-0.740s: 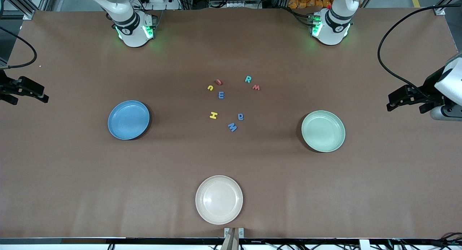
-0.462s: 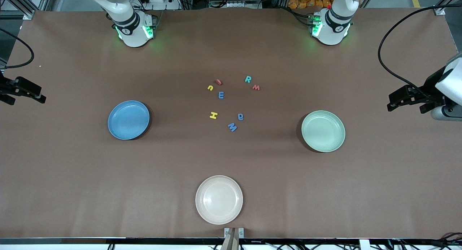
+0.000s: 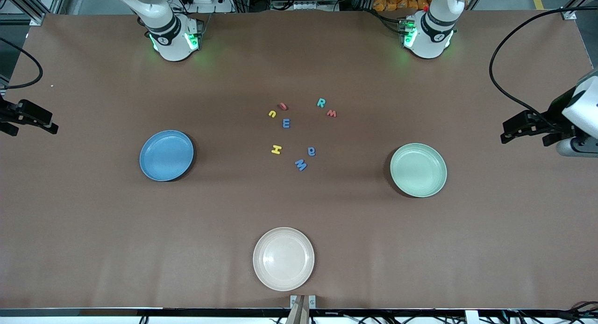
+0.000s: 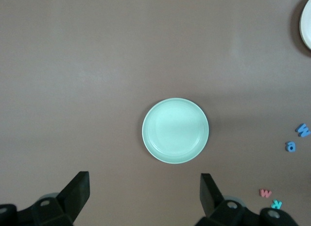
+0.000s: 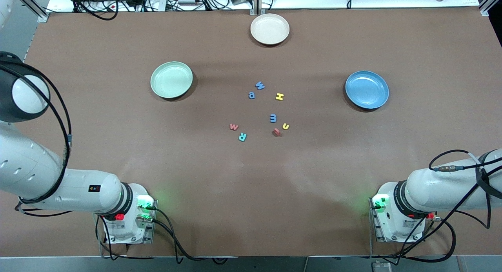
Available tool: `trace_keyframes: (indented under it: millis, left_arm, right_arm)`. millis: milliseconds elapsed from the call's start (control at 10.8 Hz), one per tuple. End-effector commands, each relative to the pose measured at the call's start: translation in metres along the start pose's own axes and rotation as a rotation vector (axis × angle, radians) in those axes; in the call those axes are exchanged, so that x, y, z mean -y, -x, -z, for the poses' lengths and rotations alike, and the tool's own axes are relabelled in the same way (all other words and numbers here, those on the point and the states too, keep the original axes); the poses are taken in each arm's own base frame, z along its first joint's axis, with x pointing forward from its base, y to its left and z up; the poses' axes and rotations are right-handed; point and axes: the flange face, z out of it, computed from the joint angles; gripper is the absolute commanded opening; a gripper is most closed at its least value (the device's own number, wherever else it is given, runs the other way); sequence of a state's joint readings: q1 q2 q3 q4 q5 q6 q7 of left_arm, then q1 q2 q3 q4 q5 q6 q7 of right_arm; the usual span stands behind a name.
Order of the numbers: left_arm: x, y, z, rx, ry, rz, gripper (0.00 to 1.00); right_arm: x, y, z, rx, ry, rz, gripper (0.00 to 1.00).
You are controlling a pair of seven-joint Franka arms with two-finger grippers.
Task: Sort upper and lower case letters into plates
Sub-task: 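Reach the left gripper toward the pink q among the letters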
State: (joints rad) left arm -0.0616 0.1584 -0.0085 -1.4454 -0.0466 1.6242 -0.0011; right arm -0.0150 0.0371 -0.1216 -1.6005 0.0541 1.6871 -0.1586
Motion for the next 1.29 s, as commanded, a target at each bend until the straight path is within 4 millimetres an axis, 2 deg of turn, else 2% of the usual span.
trace_keyframes:
  millis: [0, 92, 277, 462, 647, 740, 925, 1110, 1202]
  left_arm:
    - [-0.051, -0.004, -0.025, 0.054, 0.042, -0.092, 1.0]
    - [-0.082, -0.008, -0.046, 0.087, 0.042, -0.138, 1.0]
    - [-0.16, -0.011, -0.095, 0.129, 0.032, -0.189, 1.0]
    - [-0.237, -0.004, -0.138, 0.132, 0.015, -0.049, 1.0]
    - [-0.315, 0.018, -0.181, 0.145, 0.0, 0.04, 1.0]
    - [-0.341, 0.026, -0.201, 0.167, 0.026, 0.08, 1.0]
    - [-0.406, 0.054, -0.239, 0.193, 0.076, 0.2, 1.0]
    - [-0.453, 0.082, -0.274, 0.185, 0.061, 0.334, 1.0]
    - [-0.475, 0.1, -0.283, 0.187, 0.053, 0.356, 1.0]
  right_arm:
    - [-0.001, -0.001, 0.004, -0.01, -0.004, -0.01, 1.0]
    - [0.0, -0.001, 0.005, -0.012, -0.008, -0.03, 1.0]
    - [0.001, 0.0, 0.006, -0.013, -0.014, -0.139, 1.0]
    - [0.002, 0.0, 0.006, -0.013, -0.014, -0.126, 1.0]
    - [0.002, -0.001, 0.005, -0.011, -0.009, -0.122, 1.0]
    - [0.002, -0.001, 0.005, -0.011, -0.008, -0.122, 1.0]
    - [0.002, -0.001, 0.006, -0.012, -0.006, -0.122, 1.0]
    - [0.004, -0.001, 0.005, -0.012, -0.008, -0.119, 1.0]
    - [0.003, -0.002, 0.004, -0.011, -0.008, -0.119, 1.0]
